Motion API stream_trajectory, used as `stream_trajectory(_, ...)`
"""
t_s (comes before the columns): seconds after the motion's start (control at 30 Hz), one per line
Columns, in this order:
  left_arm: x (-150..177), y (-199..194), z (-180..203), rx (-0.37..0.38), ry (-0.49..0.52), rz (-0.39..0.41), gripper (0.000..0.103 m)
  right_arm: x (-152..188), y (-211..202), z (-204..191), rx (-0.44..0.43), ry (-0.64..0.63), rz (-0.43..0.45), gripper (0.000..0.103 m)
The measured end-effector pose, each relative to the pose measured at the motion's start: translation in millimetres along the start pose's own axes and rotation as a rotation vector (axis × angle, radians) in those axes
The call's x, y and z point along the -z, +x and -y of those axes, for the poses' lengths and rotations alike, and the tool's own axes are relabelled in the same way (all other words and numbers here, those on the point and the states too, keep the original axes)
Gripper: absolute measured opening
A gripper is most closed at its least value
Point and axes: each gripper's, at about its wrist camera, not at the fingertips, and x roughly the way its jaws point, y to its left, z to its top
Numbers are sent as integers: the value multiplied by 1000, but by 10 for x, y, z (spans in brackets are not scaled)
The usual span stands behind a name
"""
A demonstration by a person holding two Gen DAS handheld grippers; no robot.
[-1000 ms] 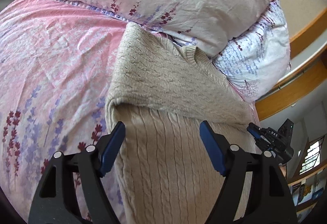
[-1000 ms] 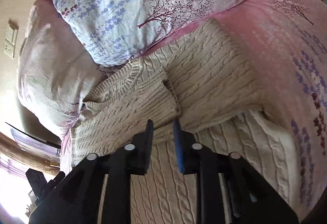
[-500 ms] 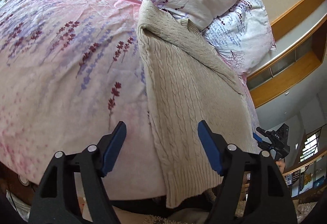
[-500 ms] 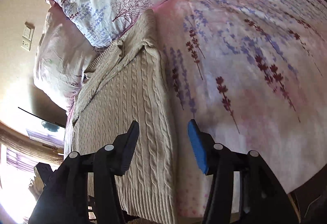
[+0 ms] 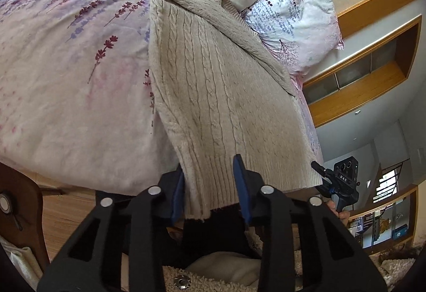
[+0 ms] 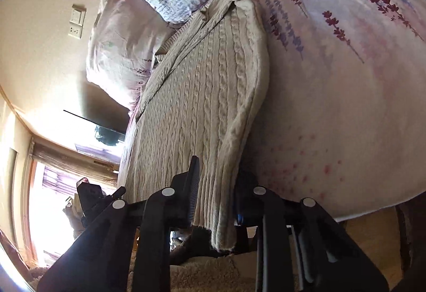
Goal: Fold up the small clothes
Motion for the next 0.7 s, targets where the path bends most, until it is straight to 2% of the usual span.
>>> stream_trajectory(0.1, 36, 86, -5, 18, -24, -43, 14, 24, 4, -22, -4, -17, 1, 17)
stream_trajectory(0.2, 37, 108, 13, 20, -29, -48, 11, 6, -15, -45, -9, -29, 25, 9)
stream_trajectory(0.3, -12, 73, 37, 21, -23, -23, 7, -41, -56, -132, 2, -63, 77, 8)
stream_trajectory(0.47, -273, -135, 150, -5, 46, 98, 6, -184, -243, -416, 1, -170, 233, 8)
stream_trajectory(0.7, -890, -481, 426, -49, 161, 301, 6, -449, -417, -890, 32, -347, 415, 8)
